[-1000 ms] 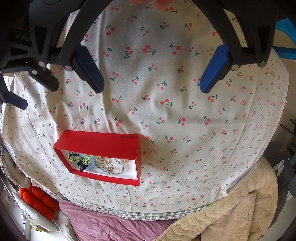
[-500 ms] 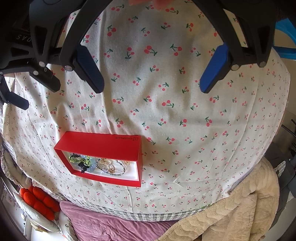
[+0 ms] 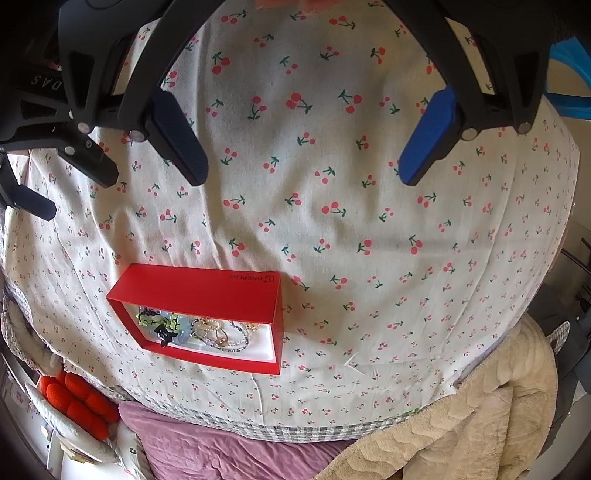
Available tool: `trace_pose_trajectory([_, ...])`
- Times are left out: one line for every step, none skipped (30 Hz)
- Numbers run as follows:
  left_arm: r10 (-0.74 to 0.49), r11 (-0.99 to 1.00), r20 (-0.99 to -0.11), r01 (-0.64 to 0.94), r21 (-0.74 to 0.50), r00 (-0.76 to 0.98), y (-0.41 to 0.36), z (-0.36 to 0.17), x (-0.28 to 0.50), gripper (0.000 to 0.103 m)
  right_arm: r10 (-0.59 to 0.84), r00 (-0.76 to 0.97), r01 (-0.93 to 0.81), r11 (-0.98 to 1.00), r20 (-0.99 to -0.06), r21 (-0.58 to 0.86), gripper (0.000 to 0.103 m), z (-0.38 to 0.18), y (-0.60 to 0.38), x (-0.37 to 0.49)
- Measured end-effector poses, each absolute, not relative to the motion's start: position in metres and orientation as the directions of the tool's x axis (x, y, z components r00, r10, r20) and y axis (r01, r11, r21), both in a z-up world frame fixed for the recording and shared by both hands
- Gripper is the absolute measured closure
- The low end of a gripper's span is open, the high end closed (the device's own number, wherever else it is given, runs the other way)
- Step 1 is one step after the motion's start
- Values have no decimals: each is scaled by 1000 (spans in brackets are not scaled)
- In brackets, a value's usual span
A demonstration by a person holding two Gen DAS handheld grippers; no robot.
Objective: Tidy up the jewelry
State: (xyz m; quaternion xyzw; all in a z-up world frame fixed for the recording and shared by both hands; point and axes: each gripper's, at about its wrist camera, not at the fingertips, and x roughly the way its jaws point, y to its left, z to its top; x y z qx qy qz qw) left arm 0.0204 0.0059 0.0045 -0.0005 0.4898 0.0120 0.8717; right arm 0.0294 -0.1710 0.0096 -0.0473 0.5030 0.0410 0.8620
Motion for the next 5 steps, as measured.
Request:
trace_pose_trajectory([18, 1000, -854, -18, 11, 520, 6, 4, 20, 1, 22, 490, -118, 992, -871, -41, 0, 9, -171, 29])
trace_pose_trajectory([20, 1000, -853, -15, 14, 522, 5, 4, 19, 1, 20, 490, -118, 992, -872, -43, 0, 9, -171, 29])
trace_pose_trajectory([19, 1000, -852, -11, 16, 523, 4, 3, 19, 1, 15, 489, -115, 992, -872, -47, 0, 7, -171, 29])
trace_pose_trajectory([9, 1000, -851, 0, 11, 525, 4, 1, 19, 1, 9, 489, -110, 993, -872, -52, 0, 6, -172, 29])
trace_pose_trajectory([-5, 1000, -849, 11, 0, 529, 2, -2, 20, 1, 0, 488, -101, 993, -873, -56, 0, 3, -173, 30])
